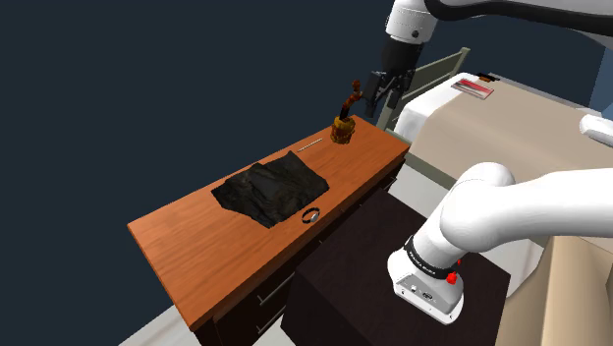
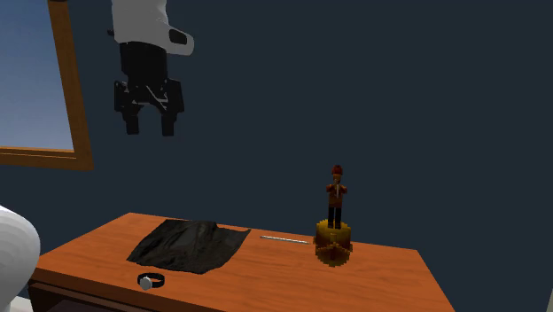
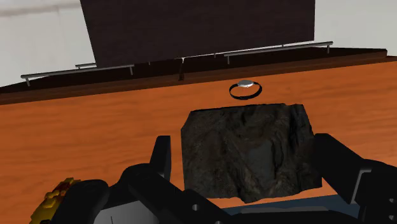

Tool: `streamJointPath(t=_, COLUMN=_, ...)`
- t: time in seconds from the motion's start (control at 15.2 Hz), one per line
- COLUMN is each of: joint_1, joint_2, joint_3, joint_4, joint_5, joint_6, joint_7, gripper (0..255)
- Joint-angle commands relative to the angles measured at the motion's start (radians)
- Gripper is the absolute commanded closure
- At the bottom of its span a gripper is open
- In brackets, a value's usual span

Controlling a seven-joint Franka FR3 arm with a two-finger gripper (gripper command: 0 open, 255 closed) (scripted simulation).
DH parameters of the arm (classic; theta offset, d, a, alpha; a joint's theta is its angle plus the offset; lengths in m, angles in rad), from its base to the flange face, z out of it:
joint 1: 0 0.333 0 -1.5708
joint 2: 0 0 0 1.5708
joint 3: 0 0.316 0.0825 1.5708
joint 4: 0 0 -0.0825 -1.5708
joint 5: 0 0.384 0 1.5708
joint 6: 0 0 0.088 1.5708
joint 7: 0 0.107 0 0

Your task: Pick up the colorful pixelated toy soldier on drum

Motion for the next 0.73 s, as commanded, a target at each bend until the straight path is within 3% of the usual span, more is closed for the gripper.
streamJointPath(t=0.0, joint_1=0.0, joint_2=0.0, joint_3=0.0, joint_4=0.0, joint_5=0.0, joint_6=0.0, joint_7=0.0, gripper=0)
streamJointPath(t=0.66, joint_1=-0.047, joint_2=0.275, joint_3=-0.197, joint_4=0.121, joint_5=-0.12, joint_6=0.12, joint_7=-0.229, gripper=0)
